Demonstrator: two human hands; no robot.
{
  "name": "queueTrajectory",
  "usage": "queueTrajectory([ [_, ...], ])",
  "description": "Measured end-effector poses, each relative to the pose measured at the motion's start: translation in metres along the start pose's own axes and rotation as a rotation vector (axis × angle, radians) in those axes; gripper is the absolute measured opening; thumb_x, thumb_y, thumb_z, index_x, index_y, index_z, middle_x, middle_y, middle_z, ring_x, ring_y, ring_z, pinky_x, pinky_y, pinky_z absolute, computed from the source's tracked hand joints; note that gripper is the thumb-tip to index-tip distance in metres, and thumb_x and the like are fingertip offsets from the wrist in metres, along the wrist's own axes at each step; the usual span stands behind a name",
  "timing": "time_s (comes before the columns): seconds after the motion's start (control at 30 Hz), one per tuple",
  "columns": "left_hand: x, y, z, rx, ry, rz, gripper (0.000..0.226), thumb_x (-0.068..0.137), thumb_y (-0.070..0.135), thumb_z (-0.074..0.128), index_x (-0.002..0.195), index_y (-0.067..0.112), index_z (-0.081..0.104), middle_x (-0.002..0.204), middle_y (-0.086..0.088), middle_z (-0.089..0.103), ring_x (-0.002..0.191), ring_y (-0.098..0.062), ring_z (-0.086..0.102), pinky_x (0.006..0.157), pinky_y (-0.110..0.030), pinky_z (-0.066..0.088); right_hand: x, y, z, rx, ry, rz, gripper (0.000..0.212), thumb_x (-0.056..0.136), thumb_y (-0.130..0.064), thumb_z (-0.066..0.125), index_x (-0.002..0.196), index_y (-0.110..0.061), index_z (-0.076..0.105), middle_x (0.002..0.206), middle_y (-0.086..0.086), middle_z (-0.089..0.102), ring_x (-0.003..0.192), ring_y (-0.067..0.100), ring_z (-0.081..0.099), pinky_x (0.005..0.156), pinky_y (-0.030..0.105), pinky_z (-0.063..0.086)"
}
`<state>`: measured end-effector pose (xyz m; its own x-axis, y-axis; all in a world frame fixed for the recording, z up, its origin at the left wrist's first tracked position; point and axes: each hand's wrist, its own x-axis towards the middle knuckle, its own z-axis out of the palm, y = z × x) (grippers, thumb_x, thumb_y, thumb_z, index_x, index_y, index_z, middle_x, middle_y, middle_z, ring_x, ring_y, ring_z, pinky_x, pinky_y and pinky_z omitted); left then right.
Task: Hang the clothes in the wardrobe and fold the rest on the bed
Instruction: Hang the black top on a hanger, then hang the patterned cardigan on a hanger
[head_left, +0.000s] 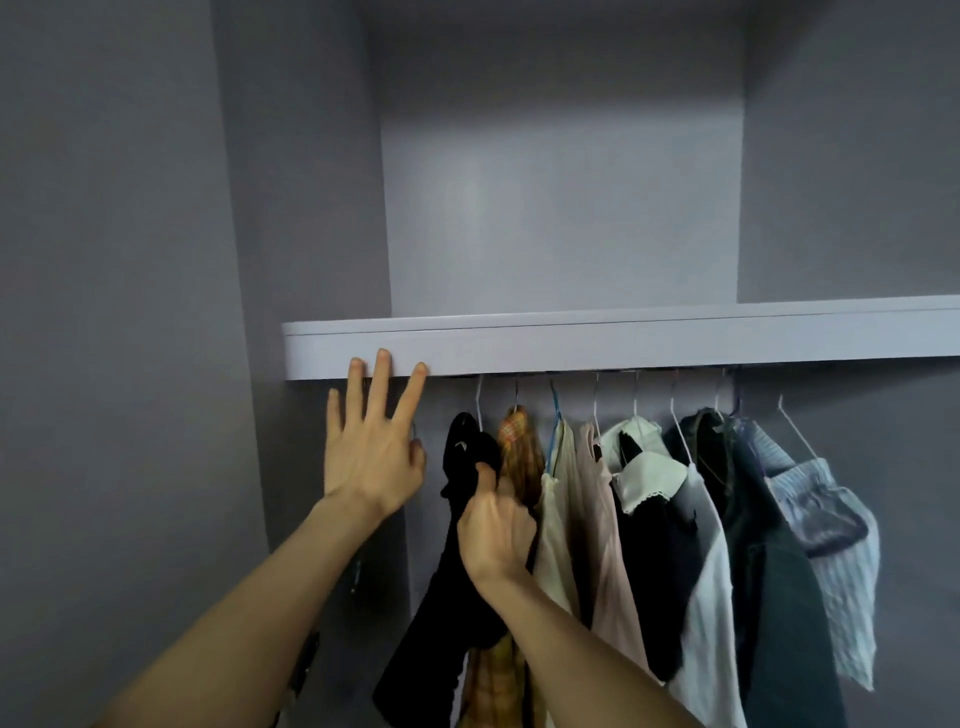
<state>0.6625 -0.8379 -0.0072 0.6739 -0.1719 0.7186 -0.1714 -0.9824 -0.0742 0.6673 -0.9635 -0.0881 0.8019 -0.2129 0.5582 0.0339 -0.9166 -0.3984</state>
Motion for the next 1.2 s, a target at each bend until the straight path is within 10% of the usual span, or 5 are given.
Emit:
queueTrajectory([
  [0.23, 0.004, -0.013, 0.018, 0.057, 0.016, 0.013, 0.097, 0.09, 0.041, 0.047, 0.126, 0.04, -0.043, 0.141, -0.001, -0.044, 0.139, -0.027, -0.029, 0.113, -0.057, -0.002, 0.029, -0.009, 0.045, -0.111, -0.077, -0.029, 0.047, 0.096, -0.011, 0.044, 0.14, -0.006, 0.028, 0.124, 0.017, 0.047, 0.098, 0.027, 0.06, 0.074, 0.033, 0.048],
  [0.57, -0.004, -0.022, -0.002, 0.014, -0.188, 0.008, 0.091, 0.09, 0.035, 0.053, 0.146, 0.037, -0.02, 0.145, 0.004, -0.042, 0.14, -0.024, -0.03, 0.114, -0.055, 0.0, -0.007, 0.001, 0.047, -0.183, -0.23, -0.04, 0.074, 0.09, -0.022, 0.05, 0.15, -0.011, 0.008, 0.137, 0.015, 0.032, 0.125, 0.033, 0.034, 0.101, 0.045, 0.03],
  [0.83, -0.054, -0.006, -0.049, -0.245, -0.177, -0.103, 0.066, 0.092, 0.022, 0.05, 0.15, 0.024, 0.017, 0.159, -0.005, 0.003, 0.146, -0.024, -0.003, 0.115, -0.048, 0.012, -0.05, 0.003, -0.031, 0.013, -0.193, -0.216, 0.043, 0.093, -0.025, 0.04, 0.135, -0.017, 0.043, 0.134, 0.007, 0.045, 0.123, 0.025, 0.041, 0.101, 0.037, 0.031],
  [1.0, -0.116, 0.019, -0.082, -0.336, -0.085, -0.209, 0.043, 0.086, 0.014, 0.058, 0.129, 0.011, 0.054, 0.133, -0.01, 0.051, 0.121, -0.032, 0.046, 0.098, -0.044, 0.035, -0.098, 0.017, -0.077, 0.317, -0.131, -0.385, 0.031, 0.085, -0.01, 0.047, 0.11, -0.008, 0.065, 0.1, 0.01, 0.067, 0.097, 0.028, 0.06, 0.085, 0.04, 0.047],
  [1.2, -0.249, 0.047, -0.119, -0.348, -0.121, -0.575, 0.036, 0.086, 0.022, 0.048, 0.117, 0.009, 0.062, 0.118, -0.009, 0.061, 0.109, -0.033, 0.056, 0.091, -0.045, 0.045, -0.188, 0.036, -0.094, 0.603, -0.376, -0.637, 0.019, 0.085, -0.009, 0.053, 0.095, -0.004, 0.069, 0.084, 0.009, 0.068, 0.08, 0.027, 0.065, 0.071, 0.035, 0.052],
])
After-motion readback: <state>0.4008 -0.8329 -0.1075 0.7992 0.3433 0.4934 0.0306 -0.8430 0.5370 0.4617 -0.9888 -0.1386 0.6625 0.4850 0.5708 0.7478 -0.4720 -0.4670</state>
